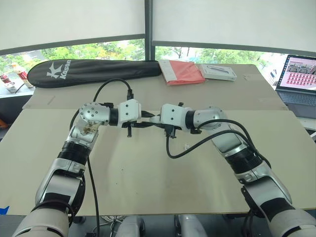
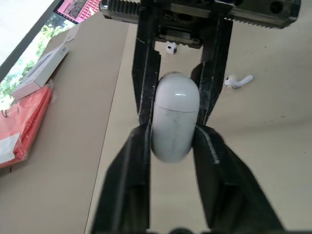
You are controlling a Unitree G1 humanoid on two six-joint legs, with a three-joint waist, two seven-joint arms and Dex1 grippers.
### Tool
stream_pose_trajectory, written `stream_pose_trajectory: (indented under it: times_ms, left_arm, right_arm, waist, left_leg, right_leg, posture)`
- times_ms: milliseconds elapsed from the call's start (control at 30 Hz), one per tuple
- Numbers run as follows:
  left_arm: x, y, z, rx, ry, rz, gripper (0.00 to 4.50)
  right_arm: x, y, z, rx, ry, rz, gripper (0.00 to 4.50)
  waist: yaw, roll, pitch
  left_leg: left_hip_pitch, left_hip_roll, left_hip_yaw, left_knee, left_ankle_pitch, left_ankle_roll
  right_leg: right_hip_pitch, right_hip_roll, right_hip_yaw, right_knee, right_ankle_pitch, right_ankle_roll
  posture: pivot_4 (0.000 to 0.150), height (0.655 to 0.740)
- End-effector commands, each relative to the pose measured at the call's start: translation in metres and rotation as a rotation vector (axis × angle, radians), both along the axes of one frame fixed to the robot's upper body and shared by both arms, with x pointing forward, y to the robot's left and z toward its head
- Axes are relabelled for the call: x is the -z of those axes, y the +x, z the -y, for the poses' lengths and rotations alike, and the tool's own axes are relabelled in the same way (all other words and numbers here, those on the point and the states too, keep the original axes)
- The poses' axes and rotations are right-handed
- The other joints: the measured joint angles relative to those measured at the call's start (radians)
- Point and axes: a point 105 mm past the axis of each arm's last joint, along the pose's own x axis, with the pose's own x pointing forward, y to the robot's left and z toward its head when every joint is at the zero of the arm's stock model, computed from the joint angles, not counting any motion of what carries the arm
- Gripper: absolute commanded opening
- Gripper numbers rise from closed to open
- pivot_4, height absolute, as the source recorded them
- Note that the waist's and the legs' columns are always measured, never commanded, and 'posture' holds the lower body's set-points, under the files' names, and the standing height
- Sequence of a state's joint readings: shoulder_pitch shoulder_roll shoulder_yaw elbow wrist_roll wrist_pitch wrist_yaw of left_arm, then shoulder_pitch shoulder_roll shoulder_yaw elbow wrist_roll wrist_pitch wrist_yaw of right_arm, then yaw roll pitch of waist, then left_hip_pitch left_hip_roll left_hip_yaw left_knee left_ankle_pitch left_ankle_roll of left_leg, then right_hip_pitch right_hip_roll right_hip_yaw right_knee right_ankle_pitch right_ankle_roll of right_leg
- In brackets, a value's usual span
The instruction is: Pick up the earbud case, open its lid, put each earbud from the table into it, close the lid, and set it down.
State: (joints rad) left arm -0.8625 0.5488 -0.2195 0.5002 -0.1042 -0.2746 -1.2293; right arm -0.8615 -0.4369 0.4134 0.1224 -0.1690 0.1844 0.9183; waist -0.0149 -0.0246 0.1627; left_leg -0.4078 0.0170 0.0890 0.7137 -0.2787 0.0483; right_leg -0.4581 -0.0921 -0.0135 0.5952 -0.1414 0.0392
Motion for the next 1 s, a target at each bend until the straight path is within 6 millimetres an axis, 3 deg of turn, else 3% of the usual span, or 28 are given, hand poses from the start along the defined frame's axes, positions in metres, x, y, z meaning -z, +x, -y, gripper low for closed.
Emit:
stream_pose_trajectory:
  times_ms: [33,200,333,533,700,1000]
  left_arm:
    - [-0.020,0.000,0.005,0.016,-0.035,0.077,0.54]
    - [-0.016,0.001,0.009,0.013,-0.037,0.094,0.54]
    - [-0.018,0.005,0.004,-0.027,-0.073,0.068,0.54]
    - [-0.011,0.008,-0.014,-0.149,-0.306,-0.152,0.54]
    - [-0.012,-0.005,-0.014,-0.184,-0.509,-0.427,0.54]
    - [-0.017,-0.028,-0.003,-0.145,-0.558,-0.598,0.54]
  right_arm:
    - [-0.015,-0.008,-0.010,-0.057,0.018,0.066,0.94]
    - [-0.013,-0.005,-0.010,-0.044,0.026,0.050,0.94]
    - [-0.019,-0.003,-0.001,-0.025,0.088,0.022,2.49]
    - [-0.043,-0.012,0.043,0.029,0.276,-0.040,4.49]
    - [-0.053,-0.022,0.052,0.089,0.522,-0.172,4.49]
    - [-0.042,-0.023,0.042,0.149,0.570,-0.228,4.49]
  waist:
    - [0.000,0.000,0.000]
    - [0.000,0.000,0.000]
    - [0.000,0.000,0.000]
    - [0.003,0.000,0.000]
    - [0.000,0.000,0.000]
    - [0.001,0.000,0.000]
  left_leg:
    - [0.000,0.000,0.000,0.000,0.000,0.000]
    - [0.000,0.000,0.000,0.000,0.000,0.000]
    - [0.000,0.000,0.000,0.000,0.000,0.000]
    - [0.000,0.000,-0.001,0.001,0.000,0.001]
    - [0.000,0.001,-0.004,0.001,0.000,0.001]
    - [0.003,0.000,-0.007,0.001,0.000,0.000]
  right_leg:
    - [0.000,0.000,0.000,0.000,0.000,0.000]
    - [0.000,0.000,0.000,0.000,0.000,0.000]
    - [0.000,0.000,0.000,0.000,0.000,0.000]
    - [0.001,-0.001,0.000,-0.001,0.000,0.000]
    - [0.001,0.000,0.000,0.000,0.000,0.000]
    - [0.002,0.000,0.002,0.001,0.000,0.000]
  posture:
    - [0.150,0.7400]
    - [0.150,0.7400]
    - [0.150,0.7400]
    - [0.150,0.7400]
    - [0.150,0.7400]
    - [0.150,0.7400]
